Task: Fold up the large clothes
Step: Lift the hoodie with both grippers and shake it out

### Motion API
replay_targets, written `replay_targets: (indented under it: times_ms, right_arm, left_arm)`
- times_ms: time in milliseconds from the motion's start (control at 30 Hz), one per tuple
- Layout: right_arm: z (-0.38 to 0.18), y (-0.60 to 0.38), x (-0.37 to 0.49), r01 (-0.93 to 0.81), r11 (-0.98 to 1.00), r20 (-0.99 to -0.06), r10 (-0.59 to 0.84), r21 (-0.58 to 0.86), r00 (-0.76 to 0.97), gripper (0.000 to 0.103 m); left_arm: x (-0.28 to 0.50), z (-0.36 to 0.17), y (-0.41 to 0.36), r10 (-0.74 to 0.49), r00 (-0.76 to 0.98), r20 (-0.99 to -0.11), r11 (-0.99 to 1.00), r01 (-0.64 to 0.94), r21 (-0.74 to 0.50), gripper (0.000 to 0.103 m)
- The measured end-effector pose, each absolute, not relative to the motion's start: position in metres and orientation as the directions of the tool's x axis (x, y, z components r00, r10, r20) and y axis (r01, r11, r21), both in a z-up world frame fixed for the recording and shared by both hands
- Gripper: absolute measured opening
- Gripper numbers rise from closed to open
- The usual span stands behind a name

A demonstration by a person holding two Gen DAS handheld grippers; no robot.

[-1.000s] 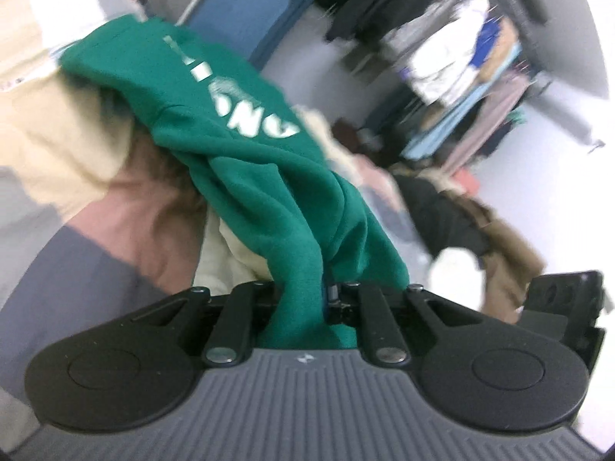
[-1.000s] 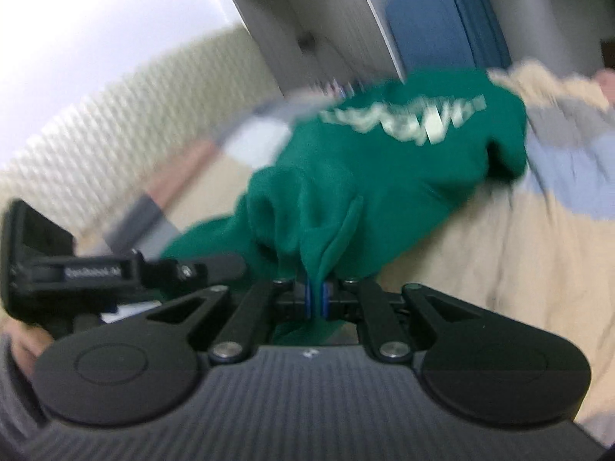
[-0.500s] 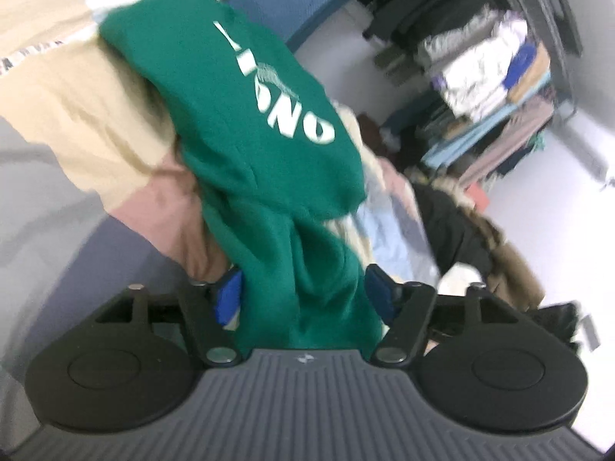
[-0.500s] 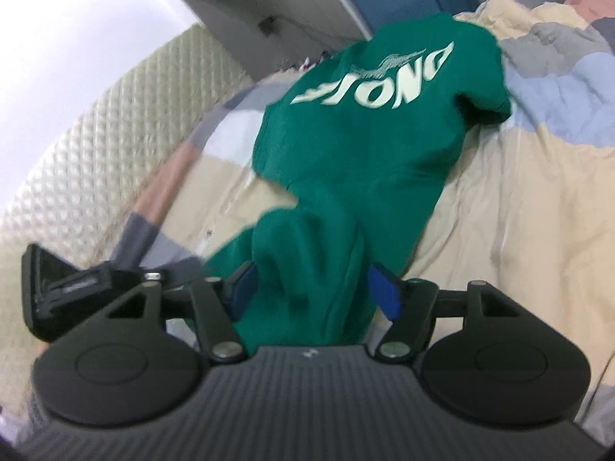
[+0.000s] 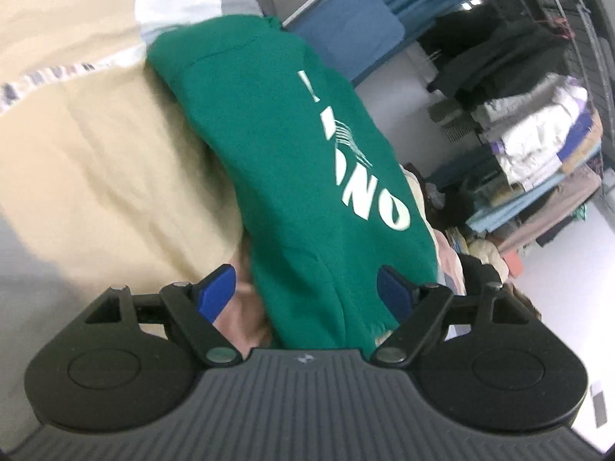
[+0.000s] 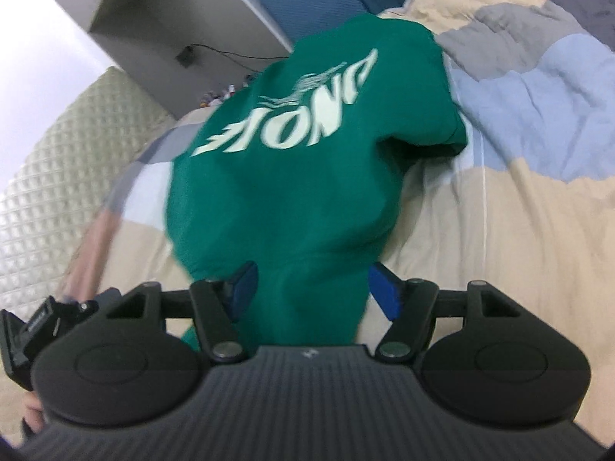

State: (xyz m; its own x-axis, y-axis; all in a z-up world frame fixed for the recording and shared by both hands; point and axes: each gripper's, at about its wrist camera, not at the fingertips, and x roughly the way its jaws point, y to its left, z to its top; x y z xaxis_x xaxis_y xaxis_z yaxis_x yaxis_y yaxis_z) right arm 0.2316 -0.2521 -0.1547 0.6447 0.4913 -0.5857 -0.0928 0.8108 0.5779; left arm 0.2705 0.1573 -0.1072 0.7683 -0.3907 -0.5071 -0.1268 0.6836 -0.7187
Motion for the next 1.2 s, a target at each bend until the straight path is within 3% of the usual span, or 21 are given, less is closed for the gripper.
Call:
replay_targets:
  times_ms: [133,233,467,533,633,700,767,867,967,1200]
  right_arm:
    - [-0.173,-0.261,0.252,-0.048,0.742,-0.557,0.542,0.668,0.630,0.066]
    - [-0.174,-0.256,0.266,-0.048,0.775,-0.577,0.509,0.630,0.639,0.066]
    - [-0.189,-0.260,0.298,-0.042,0.736,-0.530,0.525,0.676,0.666,0.065]
    - [-0.197,-0.259,0.303,-0.036,0.726,-0.529,0.533,0.687,0.661,0.058]
    - [-0.200,-0.251,0.309,-0.059,0.758,-0.549,0.521,0.649,0.653,0.045]
    - [-0.198,-0.246,0.310,-0.087,0.775,-0.546,0.515,0.627,0.661,0.030]
    - [-0.194,-0.245,0.308,-0.118,0.766,-0.517,0.530,0.632,0.672,0.017]
    - [-0.185,-0.247,0.308,-0.151,0.760,-0.487,0.541,0.632,0.686,0.009]
    - [-0.167,-0.246,0.300,-0.216,0.760,-0.448,0.560,0.614,0.697,0.007]
    - [-0.127,-0.260,0.270,-0.321,0.718,-0.323,0.604,0.618,0.729,0.006]
  left_arm:
    - [0.306,-0.127,0.157,-0.404,0.771,-0.492,0.648,-0.138,-0.749,0.084]
    - [0.325,-0.142,0.155,-0.406,0.762,-0.504,0.636,-0.161,-0.755,0.082]
    - [0.362,-0.179,0.164,-0.480,0.772,-0.416,0.535,-0.119,-0.837,0.082]
    - [0.371,-0.188,0.162,-0.480,0.768,-0.424,0.544,-0.118,-0.830,0.080]
    - [0.382,-0.197,0.156,-0.469,0.759,-0.452,0.565,-0.136,-0.814,0.065]
    - [0.387,-0.198,0.152,-0.451,0.762,-0.464,0.592,-0.134,-0.795,0.055]
    - [0.388,-0.199,0.152,-0.439,0.771,-0.461,0.608,-0.123,-0.785,0.038]
    - [0.386,-0.194,0.149,-0.433,0.780,-0.452,0.627,-0.099,-0.773,0.020]
    - [0.376,-0.180,0.146,-0.436,0.809,-0.394,0.624,-0.043,-0.780,0.012]
    - [0.340,-0.141,0.138,-0.444,0.841,-0.308,0.631,0.049,-0.774,0.010]
